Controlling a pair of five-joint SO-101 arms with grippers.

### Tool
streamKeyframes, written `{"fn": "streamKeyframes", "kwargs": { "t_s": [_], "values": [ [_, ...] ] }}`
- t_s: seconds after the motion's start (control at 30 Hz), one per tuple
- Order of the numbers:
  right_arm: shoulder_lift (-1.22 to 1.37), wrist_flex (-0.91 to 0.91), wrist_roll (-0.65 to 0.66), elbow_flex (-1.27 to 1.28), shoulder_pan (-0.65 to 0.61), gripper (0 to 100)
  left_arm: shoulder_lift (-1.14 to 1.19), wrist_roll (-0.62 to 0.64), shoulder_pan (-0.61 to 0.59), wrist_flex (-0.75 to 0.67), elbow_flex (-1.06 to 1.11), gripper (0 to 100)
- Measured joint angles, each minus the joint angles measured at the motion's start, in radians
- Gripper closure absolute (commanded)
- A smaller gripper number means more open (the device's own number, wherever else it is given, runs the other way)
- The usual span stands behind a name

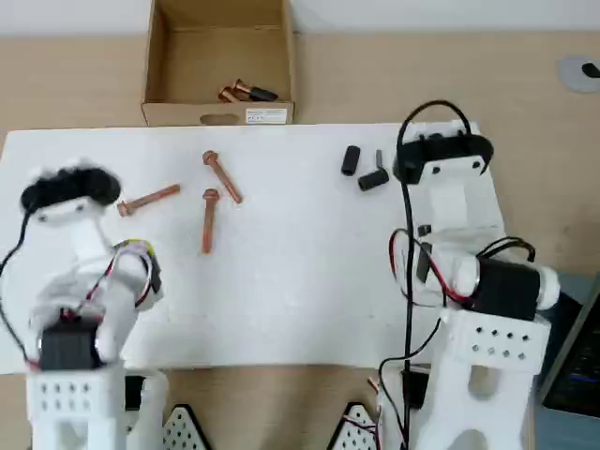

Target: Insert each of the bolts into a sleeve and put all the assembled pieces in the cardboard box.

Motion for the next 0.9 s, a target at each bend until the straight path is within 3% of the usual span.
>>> {"fn": "streamKeyframes", "kwargs": {
  "t_s": [0.27, 0.43, 0.77, 0.9],
  "values": [
    [-0.087, -0.006, 0.0, 0.097, 0.08, 98.7, 0.388, 0.0, 0.129, 0.012, -0.256, 99],
    [-0.118, -0.006, 0.0, 0.114, 0.14, 98.7, 0.638, -0.002, 0.169, 0.021, -0.393, 90],
    [-0.118, -0.009, 0.0, 0.114, 0.158, 98.7, 1.126, -0.003, 0.169, 0.25, -0.806, 91],
    [-0.118, -0.009, 0.0, 0.114, 0.158, 98.7, 1.309, -0.057, 0.169, 0.307, -0.956, 91]
  ]
}}
